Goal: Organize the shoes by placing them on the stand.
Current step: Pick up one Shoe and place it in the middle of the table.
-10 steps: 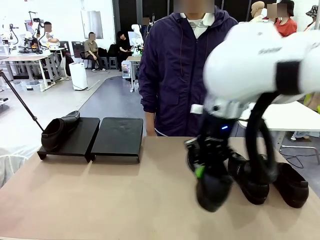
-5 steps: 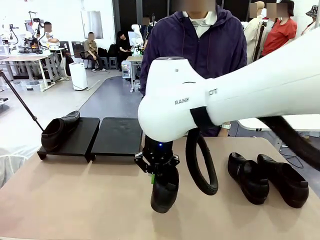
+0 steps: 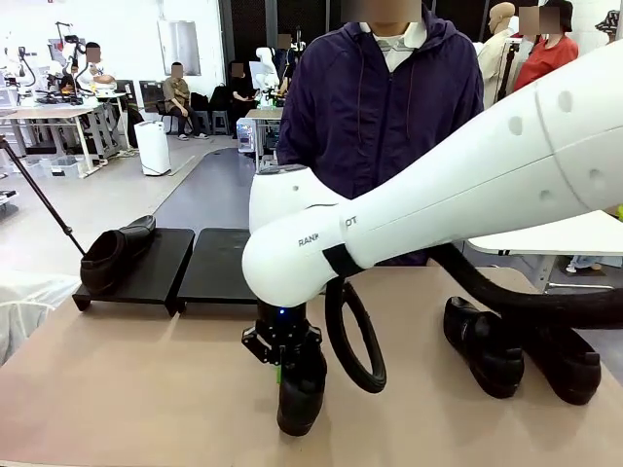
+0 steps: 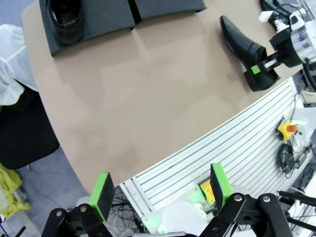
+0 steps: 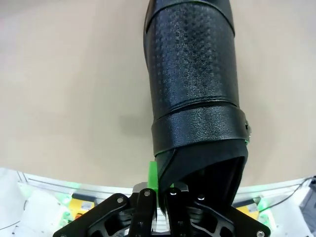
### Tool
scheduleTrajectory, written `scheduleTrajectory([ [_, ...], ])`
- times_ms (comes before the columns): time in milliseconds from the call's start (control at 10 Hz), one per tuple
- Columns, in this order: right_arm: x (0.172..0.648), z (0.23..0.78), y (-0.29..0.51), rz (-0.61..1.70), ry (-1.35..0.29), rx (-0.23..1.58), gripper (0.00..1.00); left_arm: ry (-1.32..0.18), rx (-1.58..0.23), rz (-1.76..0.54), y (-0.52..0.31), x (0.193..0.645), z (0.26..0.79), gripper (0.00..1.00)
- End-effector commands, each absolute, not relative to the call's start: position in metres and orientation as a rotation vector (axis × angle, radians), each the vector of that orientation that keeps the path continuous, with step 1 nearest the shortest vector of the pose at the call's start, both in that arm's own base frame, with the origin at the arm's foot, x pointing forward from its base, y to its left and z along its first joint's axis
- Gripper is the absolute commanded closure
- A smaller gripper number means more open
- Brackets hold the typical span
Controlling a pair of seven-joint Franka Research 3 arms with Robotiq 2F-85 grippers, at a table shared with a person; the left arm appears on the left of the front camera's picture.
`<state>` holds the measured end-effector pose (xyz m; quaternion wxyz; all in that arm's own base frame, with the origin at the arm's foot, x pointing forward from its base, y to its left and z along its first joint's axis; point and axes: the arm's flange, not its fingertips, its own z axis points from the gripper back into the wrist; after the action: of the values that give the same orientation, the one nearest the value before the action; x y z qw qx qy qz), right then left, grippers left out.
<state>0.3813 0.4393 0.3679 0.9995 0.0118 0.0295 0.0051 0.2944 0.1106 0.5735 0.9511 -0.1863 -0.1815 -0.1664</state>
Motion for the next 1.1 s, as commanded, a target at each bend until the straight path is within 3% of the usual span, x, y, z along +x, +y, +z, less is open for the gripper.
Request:
scheduleTrajectory([
  [0,0.388,0.371,0.45,0.03,0.055,0.044,1.0,-0.367,-0.381,-0.342,0.112,0.293,0.574,0.0],
  [400,0.388,0.359,0.455,0.036,0.087,0.056,1.0,-0.367,-0.381,-0.342,0.112,0.293,0.574,0.0],
  [500,0.388,0.359,0.455,0.042,0.094,0.062,0.92,-0.367,-0.381,-0.342,0.112,0.293,0.574,0.0],
  [600,0.388,0.36,0.455,0.046,0.103,0.064,0.55,-0.367,-0.381,-0.342,0.112,0.293,0.574,0.0],
  [700,0.387,0.359,0.454,0.052,0.109,0.074,0.0,-0.367,-0.381,-0.342,0.112,0.293,0.574,0.0],
  [1000,0.381,0.387,0.442,0.099,0.095,0.124,0.0,-0.367,-0.381,-0.342,0.112,0.293,0.574,0.0],
])
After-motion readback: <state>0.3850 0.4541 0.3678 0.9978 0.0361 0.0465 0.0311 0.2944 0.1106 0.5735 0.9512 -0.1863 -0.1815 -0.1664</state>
